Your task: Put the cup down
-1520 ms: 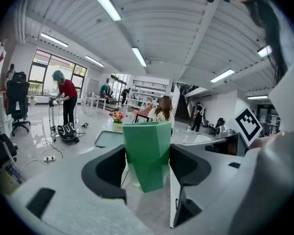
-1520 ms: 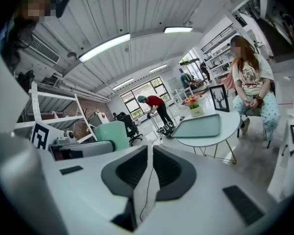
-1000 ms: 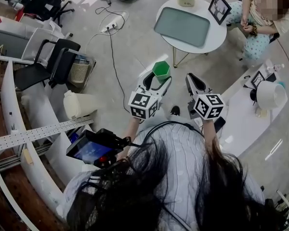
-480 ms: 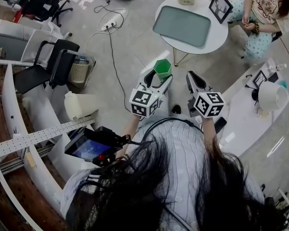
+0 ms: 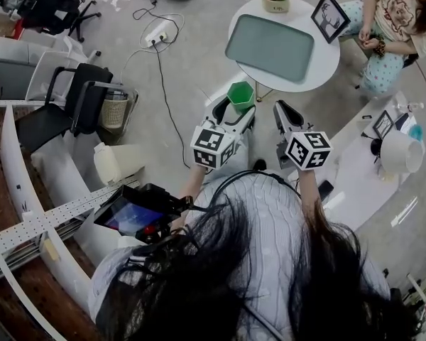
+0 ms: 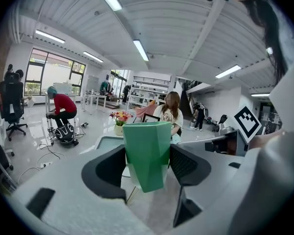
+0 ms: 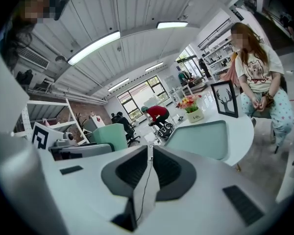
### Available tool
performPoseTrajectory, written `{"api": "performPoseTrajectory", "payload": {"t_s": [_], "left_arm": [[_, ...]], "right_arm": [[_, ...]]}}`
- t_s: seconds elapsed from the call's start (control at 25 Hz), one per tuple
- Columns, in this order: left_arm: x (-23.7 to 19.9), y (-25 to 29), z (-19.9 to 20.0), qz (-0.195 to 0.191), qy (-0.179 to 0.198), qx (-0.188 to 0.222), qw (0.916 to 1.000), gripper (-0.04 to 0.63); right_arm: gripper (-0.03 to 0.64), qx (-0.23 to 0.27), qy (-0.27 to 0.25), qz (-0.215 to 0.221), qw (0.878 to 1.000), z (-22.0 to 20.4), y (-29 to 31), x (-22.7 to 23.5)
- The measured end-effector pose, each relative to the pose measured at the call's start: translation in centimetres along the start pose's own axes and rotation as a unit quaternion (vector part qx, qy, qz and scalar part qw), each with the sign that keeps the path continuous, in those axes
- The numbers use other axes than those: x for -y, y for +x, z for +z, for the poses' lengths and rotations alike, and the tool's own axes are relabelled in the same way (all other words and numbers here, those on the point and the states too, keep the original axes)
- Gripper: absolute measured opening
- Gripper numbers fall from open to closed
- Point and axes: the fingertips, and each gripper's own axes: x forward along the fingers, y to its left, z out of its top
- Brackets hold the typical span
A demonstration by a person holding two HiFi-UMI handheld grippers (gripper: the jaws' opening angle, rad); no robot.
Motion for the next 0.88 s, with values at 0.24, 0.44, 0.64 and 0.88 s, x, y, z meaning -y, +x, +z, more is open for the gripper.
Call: {"api": "performPoseTrajectory", "payload": {"t_s": [0.24,0.44,0.64,0.88], "left_arm": [[-3.4,2.6,1.5,-0.011,-0.002,-0.006,0.9999,0.291],[-5.3,5.7,2.4,-0.026,0.0,-0.014,0.9996,0.291],[-7.1,8.5,3.1,-0.039,0.001,-0.022,0.999,0.291],[-9.9,12.1,3.4,-0.043,0.003,-0.03,0.9986,0.291]], "right_arm": [[0.051,-0.005,0.003,-0.014,1.0,1.8,3.2,0.6],[0.051,-0.009,0.011,-0.029,0.999,3.0,5.3,2.2],[0.051,-0.012,0.019,-0.045,0.999,4.1,7.2,3.6],[0.051,-0.017,0.023,-0.053,0.998,4.9,9.7,5.0]]}}
